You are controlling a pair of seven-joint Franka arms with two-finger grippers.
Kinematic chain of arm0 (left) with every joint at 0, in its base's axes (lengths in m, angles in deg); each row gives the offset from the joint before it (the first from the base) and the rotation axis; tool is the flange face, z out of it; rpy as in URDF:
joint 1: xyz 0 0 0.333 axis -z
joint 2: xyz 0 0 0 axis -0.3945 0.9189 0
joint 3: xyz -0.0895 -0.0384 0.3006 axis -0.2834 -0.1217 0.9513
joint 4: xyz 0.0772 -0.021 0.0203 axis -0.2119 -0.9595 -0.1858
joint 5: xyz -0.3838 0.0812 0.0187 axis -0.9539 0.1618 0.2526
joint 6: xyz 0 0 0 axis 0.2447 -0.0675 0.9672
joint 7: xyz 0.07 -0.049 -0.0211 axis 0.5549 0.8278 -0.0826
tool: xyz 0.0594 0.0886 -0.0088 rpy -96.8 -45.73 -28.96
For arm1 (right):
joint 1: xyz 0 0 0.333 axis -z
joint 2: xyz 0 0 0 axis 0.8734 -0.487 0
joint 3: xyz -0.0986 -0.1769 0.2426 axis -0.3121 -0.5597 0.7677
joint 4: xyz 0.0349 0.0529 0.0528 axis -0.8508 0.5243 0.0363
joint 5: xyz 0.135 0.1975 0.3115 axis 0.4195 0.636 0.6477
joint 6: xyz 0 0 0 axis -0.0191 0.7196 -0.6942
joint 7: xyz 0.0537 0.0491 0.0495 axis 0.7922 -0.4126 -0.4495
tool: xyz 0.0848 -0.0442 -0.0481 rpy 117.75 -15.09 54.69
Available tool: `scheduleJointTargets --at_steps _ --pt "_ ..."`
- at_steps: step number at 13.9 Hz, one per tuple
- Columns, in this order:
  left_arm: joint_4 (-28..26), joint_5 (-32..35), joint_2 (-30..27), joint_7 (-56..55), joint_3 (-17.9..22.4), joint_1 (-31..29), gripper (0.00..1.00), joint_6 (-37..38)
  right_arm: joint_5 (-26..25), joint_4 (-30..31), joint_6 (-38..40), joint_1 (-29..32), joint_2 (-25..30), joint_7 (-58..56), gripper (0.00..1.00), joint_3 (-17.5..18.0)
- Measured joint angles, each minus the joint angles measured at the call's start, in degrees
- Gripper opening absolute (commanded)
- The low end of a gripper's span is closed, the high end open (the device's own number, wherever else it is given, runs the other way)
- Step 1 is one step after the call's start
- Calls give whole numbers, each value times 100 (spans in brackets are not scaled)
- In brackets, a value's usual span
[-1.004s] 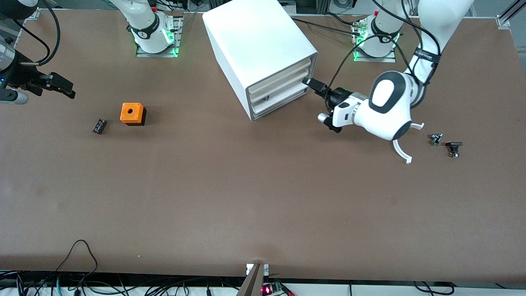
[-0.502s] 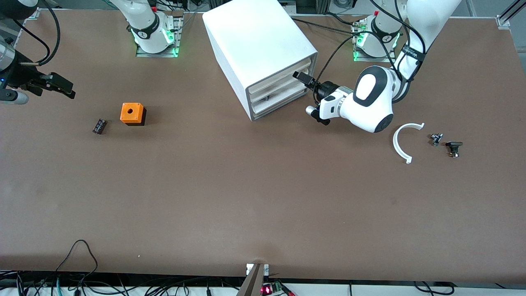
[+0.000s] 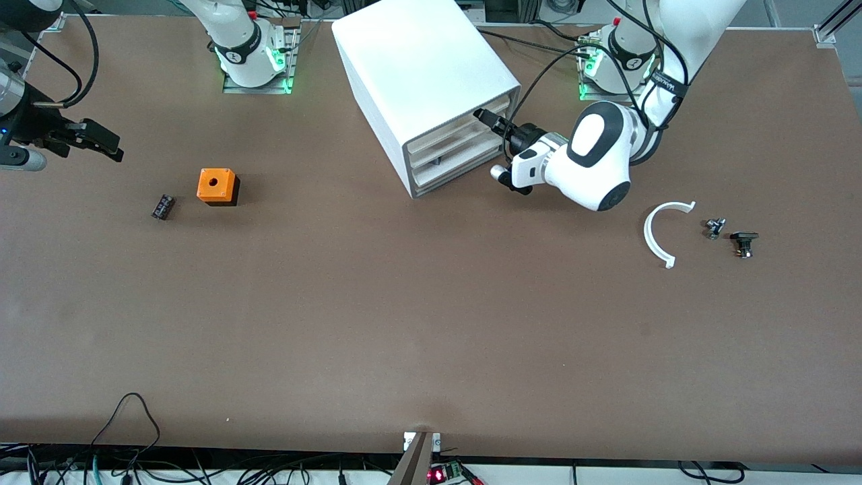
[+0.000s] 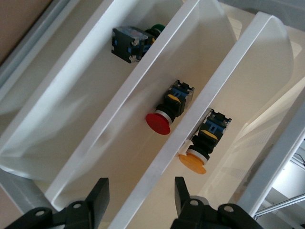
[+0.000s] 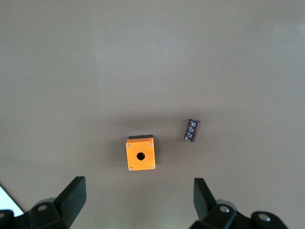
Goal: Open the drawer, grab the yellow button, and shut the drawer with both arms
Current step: 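Grasp the middle drawer handle with the left gripper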
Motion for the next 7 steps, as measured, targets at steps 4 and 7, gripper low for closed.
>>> scheduleJointTargets --at_steps 4,7 --pt "11 -41 -23 -269 -92 -15 0 -10 0 0 0 0 0 0 100 0" --pt "-17 -40 -20 -251 -85 -34 0 -40 0 0 0 0 0 0 100 0"
